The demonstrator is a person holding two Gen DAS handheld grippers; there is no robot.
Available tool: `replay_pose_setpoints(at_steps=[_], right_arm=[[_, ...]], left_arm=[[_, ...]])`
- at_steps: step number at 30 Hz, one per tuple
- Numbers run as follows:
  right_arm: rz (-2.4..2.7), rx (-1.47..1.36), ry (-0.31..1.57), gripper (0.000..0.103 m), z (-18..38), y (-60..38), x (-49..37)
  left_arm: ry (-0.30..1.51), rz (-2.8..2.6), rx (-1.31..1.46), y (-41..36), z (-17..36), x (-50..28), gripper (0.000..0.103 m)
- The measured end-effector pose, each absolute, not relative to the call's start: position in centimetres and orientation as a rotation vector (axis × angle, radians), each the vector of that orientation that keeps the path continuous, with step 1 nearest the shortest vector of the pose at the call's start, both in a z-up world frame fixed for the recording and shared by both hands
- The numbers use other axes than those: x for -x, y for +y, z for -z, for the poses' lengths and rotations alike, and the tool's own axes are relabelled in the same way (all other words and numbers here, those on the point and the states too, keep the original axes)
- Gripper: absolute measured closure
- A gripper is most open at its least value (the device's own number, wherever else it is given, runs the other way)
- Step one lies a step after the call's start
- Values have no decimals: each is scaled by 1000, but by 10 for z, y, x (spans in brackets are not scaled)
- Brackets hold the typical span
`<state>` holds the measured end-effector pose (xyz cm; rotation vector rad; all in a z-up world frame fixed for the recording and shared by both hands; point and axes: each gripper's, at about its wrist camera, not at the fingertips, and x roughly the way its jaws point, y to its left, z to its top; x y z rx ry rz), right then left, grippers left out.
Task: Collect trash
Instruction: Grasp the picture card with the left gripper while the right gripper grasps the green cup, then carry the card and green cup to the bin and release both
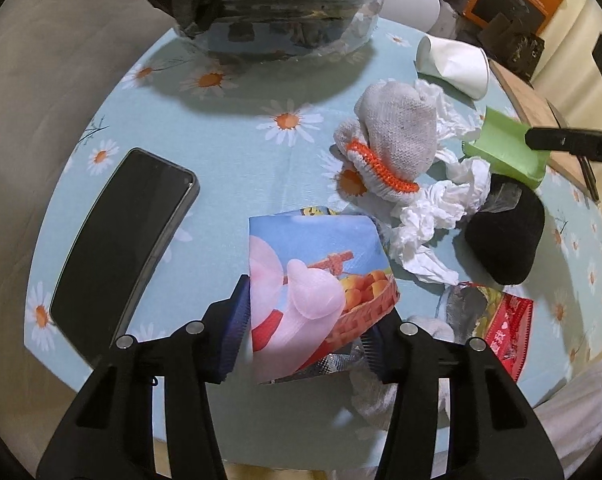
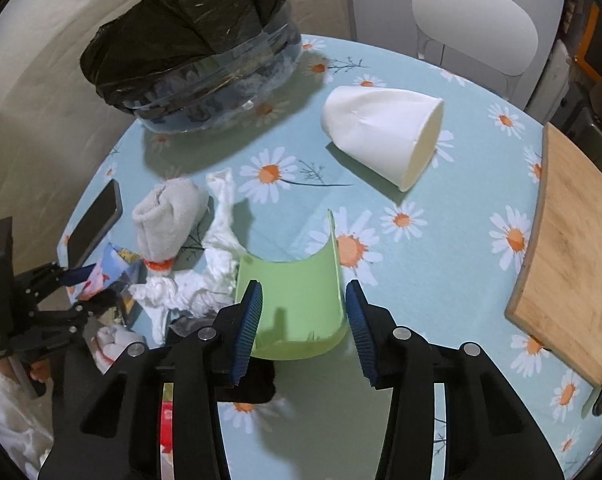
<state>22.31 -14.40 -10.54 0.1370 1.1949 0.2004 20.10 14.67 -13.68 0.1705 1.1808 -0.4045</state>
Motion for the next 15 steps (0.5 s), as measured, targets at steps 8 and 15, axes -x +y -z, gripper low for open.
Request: replay_pose_setpoints(at_steps=[8,15], right_arm=[[-233,-184,1222,98,116,-159,-218],[-254,-188,1200,99,107,-165,-209]], left_arm=[[1148,355,-131,140,128,-200,57],[1123,332,-116,142,115,-192,58]])
